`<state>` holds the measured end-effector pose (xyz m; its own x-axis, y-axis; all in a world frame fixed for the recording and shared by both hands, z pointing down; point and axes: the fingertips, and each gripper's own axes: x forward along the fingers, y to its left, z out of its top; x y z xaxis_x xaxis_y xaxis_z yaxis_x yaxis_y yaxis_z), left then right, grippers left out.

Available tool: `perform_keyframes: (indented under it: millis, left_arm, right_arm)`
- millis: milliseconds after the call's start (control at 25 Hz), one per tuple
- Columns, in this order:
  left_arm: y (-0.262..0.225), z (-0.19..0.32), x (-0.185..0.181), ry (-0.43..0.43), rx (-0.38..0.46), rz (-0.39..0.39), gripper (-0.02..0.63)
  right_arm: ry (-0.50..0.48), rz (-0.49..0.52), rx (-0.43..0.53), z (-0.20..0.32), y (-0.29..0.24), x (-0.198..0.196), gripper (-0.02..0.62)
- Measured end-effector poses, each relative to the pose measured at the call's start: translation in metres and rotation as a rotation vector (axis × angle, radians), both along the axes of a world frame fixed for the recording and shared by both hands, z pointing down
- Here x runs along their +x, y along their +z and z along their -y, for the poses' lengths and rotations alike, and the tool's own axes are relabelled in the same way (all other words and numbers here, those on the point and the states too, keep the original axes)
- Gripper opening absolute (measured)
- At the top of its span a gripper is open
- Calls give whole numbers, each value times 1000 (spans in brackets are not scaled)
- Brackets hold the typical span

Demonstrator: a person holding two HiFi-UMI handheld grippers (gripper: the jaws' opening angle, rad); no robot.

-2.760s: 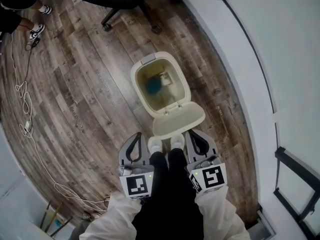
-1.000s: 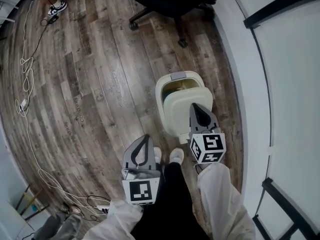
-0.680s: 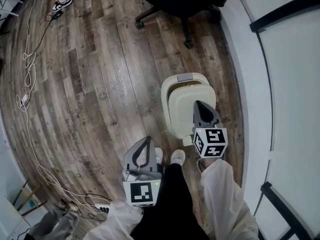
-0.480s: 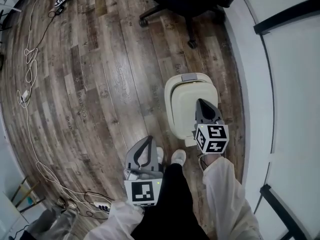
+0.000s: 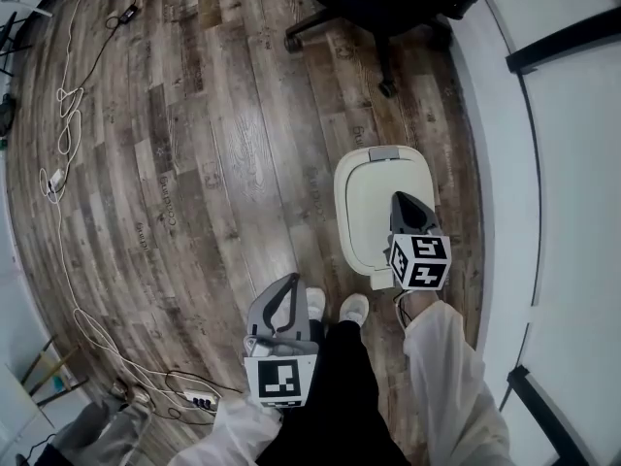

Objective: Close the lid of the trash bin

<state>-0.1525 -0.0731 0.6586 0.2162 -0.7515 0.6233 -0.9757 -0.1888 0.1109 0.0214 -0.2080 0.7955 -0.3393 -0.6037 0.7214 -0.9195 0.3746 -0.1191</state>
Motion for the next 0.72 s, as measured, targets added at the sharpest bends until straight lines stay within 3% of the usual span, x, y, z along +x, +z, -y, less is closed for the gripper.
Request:
perform_keyframes:
  millis: [720]
  left_arm:
    - [1, -13, -10, -24, -6, -7, 8]
  right_arm:
    - [-3, -47, -47, -2, 20, 0, 23]
